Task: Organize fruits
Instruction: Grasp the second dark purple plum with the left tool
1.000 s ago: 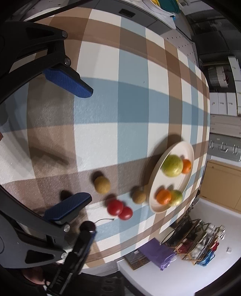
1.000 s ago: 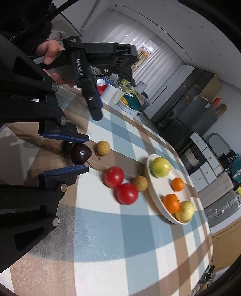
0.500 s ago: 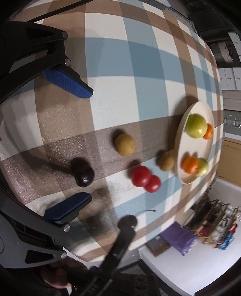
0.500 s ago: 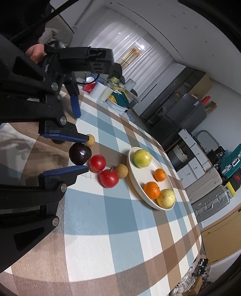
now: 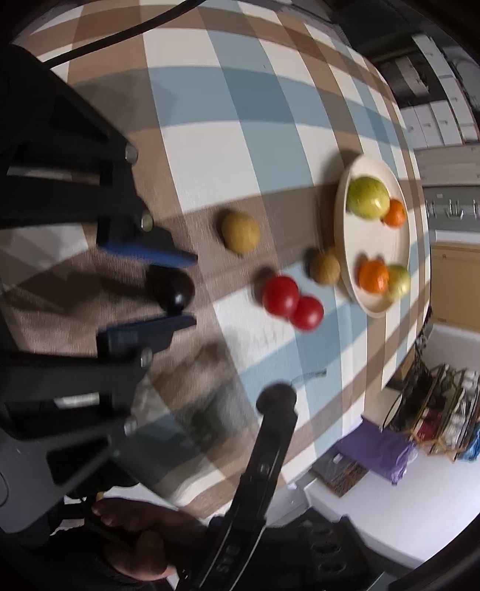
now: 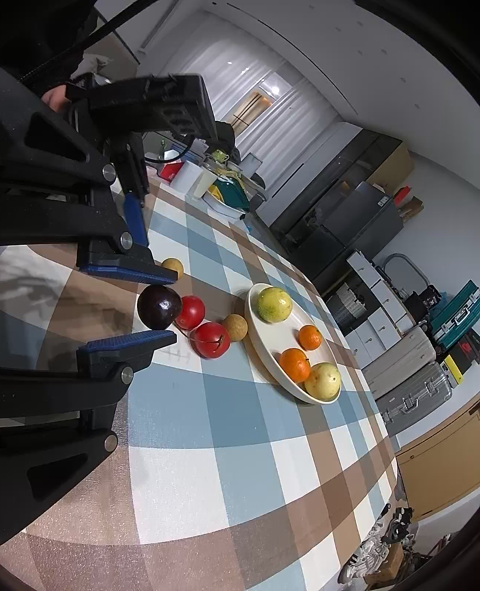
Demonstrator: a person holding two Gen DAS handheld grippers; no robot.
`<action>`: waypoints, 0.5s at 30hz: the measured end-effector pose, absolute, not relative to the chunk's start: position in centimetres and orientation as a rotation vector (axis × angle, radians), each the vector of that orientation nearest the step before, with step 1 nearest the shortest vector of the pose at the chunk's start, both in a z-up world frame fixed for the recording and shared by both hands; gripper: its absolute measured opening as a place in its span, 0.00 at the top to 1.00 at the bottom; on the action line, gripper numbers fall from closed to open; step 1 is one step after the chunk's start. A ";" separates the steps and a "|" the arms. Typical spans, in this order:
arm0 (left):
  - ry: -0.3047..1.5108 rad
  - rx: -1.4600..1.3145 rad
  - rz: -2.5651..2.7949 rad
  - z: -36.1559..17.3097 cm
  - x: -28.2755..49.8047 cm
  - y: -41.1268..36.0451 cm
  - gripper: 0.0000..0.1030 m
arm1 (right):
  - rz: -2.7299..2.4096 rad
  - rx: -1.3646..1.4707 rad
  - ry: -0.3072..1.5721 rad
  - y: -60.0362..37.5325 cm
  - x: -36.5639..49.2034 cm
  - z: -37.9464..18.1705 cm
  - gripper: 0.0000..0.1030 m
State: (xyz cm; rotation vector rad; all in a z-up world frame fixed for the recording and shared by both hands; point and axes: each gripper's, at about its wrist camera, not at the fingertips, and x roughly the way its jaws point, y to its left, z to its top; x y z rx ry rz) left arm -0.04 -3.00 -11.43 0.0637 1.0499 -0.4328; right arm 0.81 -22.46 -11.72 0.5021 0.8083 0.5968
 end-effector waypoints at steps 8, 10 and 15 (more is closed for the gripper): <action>1.072 -0.036 -0.476 -11.5 0.5 -1.5 0.79 | 0.596 0.505 0.805 -22.5 0.9 -11.7 0.75; 1.072 -0.051 -0.475 -11.4 0.6 -1.1 0.79 | 0.596 0.508 0.805 -22.5 1.1 -11.7 0.75; 1.048 -0.095 -0.488 -10.0 1.1 -0.2 0.79 | 0.612 0.494 0.793 -22.1 1.6 -11.1 0.75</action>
